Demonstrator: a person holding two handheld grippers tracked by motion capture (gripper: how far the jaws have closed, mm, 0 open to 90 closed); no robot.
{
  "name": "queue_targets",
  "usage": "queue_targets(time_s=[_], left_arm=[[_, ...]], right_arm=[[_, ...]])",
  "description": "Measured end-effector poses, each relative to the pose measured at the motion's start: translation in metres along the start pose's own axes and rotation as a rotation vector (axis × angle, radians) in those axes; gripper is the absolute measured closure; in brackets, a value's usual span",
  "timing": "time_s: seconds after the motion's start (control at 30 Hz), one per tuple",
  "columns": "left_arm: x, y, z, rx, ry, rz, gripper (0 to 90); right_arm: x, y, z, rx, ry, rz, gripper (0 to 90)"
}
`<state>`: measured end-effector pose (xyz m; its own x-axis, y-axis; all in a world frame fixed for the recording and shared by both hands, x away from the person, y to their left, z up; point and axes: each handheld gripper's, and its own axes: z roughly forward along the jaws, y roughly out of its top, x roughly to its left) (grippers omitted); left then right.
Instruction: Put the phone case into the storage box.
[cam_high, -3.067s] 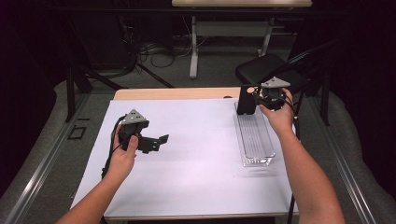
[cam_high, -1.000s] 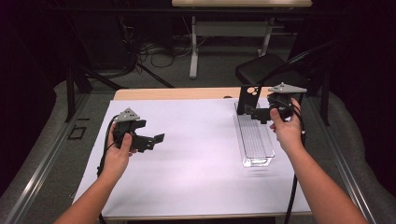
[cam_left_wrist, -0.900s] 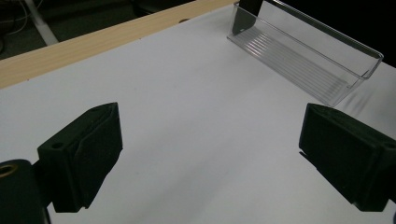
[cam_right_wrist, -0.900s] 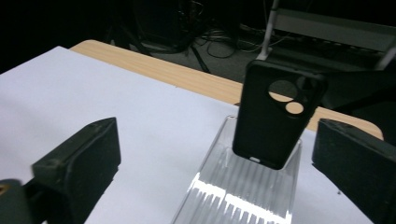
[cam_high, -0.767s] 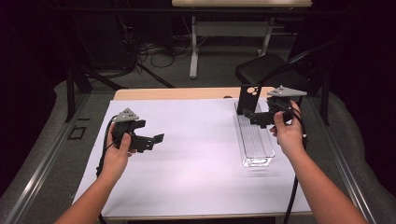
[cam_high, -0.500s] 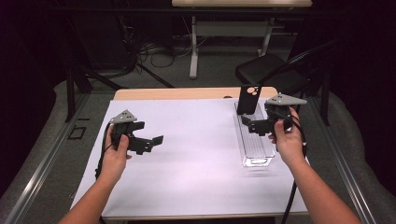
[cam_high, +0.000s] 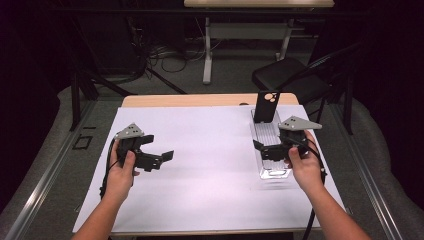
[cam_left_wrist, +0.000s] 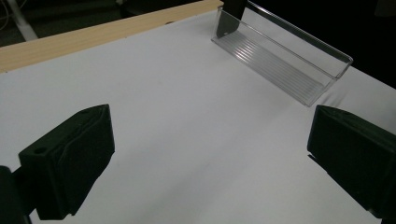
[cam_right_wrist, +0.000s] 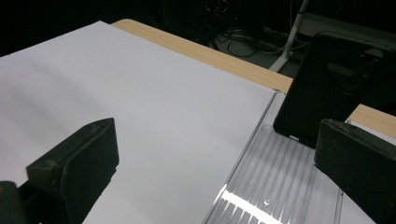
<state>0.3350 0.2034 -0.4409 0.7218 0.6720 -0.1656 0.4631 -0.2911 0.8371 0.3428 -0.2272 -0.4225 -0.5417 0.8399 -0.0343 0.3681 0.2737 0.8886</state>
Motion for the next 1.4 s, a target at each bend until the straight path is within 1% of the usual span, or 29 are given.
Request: queue_targets(time_s=[0.03, 0.07, 0.1, 0.13, 0.2, 0.23, 0.33, 0.37, 0.4, 0.47, 0.5, 0.57, 0.6, 0.63, 0.7, 0.73, 0.8, 0.83, 0.93, 1.03, 1.1, 1.17, 1.27, 1.3, 1.37, 1.4], left_arm=[[0.000, 0.000, 0.000, 0.000, 0.000, 0.000, 0.6], [0.000, 0.000, 0.000, 0.000, 0.000, 0.000, 0.6], [-0.004, -0.002, -0.001, 0.010, -0.004, 0.027, 0.6], [-0.005, -0.003, -0.002, 0.015, -0.005, 0.037, 0.6], [-0.008, -0.005, -0.003, 0.014, -0.009, 0.049, 0.6], [-0.011, -0.007, -0.003, 0.016, -0.029, 0.056, 0.6], [-0.015, -0.008, -0.003, 0.023, -0.037, 0.064, 0.6], [-0.016, -0.009, -0.003, 0.027, -0.038, 0.070, 0.6], [-0.018, -0.009, -0.003, 0.029, -0.041, 0.078, 0.6], [-0.020, -0.011, -0.004, 0.027, -0.041, 0.086, 0.6], [-0.021, -0.013, -0.003, 0.025, -0.045, 0.084, 0.6], [-0.022, -0.014, -0.003, 0.027, -0.048, 0.080, 0.6], [-0.021, -0.015, -0.003, 0.028, -0.048, 0.085, 0.6], [-0.021, -0.017, -0.003, 0.019, -0.048, 0.072, 0.6], [-0.020, -0.018, -0.003, 0.024, -0.048, 0.074, 0.6], [-0.020, -0.019, -0.003, 0.028, -0.046, 0.073, 0.6], [-0.019, -0.021, -0.003, 0.018, -0.055, 0.070, 0.6], [-0.019, -0.021, -0.003, 0.014, -0.059, 0.072, 0.6], [-0.019, -0.024, -0.005, 0.004, -0.071, 0.081, 0.7], [-0.019, -0.027, -0.006, -0.009, -0.072, 0.076, 0.7], [-0.018, -0.030, -0.006, -0.019, -0.072, 0.068, 0.6], [-0.018, -0.033, -0.006, -0.026, -0.069, 0.060, 0.7], [-0.018, -0.036, -0.005, -0.034, -0.068, 0.064, 0.7], [-0.018, -0.037, -0.006, -0.037, -0.070, 0.066, 0.7], [-0.017, -0.040, -0.006, -0.050, -0.078, 0.065, 0.7], [-0.017, -0.041, -0.007, -0.052, -0.072, 0.068, 0.7]], right_arm=[[0.000, 0.000, 0.000, 0.000, 0.000, 0.000, 0.0], [0.015, -0.011, -0.005, 0.002, -0.025, -0.039, 0.0], [0.021, -0.016, -0.006, 0.003, -0.020, -0.037, 0.0], [0.021, -0.016, -0.006, 0.003, -0.020, -0.037, 0.0], [0.025, -0.020, -0.007, 0.012, -0.010, -0.026, 0.0], [0.029, -0.025, -0.007, 0.014, -0.011, -0.022, 0.0], [0.033, -0.028, -0.008, 0.021, -0.010, -0.018, 0.0], [0.037, -0.030, -0.009, 0.022, -0.002, -0.014, 0.0], [0.037, -0.030, -0.009, 0.022, -0.002, -0.014, 0.0], [0.042, -0.032, -0.012, 0.028, -0.006, -0.026, 0.0], [0.046, -0.035, -0.014, 0.028, -0.003, -0.024, 0.0], [0.048, -0.036, -0.014, 0.023, 0.001, -0.018, 0.0], [0.050, -0.038, -0.015, 0.019, 0.004, -0.012, 0.0], [0.054, -0.042, -0.015, 0.009, 0.011, -0.011, 0.0], [0.058, -0.047, -0.014, 0.004, 0.012, -0.019, 0.0], [0.058, -0.047, -0.014, 0.004, 0.012, -0.019, 0.0], [0.060, -0.052, -0.013, -0.004, 0.009, -0.021, 0.0], [0.062, -0.057, -0.011, -0.007, 0.017, -0.023, 0.0], [0.064, -0.061, -0.009, -0.004, 0.013, -0.031, 0.0], [0.067, -0.066, -0.008, -0.012, 0.025, -0.021, 0.0], [0.071, -0.069, -0.006, -0.022, 0.039, -0.036, 0.0], [0.074, -0.070, -0.006, -0.028, 0.046, -0.037, 0.0], [0.076, -0.072, -0.005, -0.034, 0.059, -0.040, 0.0], [0.078, -0.074, -0.005, -0.036, 0.071, -0.026, 0.0], [0.078, -0.075, -0.004, -0.036, 0.080, -0.022, 0.0], [0.078, -0.076, -0.004, -0.038, 0.083, -0.016, 0.0]])
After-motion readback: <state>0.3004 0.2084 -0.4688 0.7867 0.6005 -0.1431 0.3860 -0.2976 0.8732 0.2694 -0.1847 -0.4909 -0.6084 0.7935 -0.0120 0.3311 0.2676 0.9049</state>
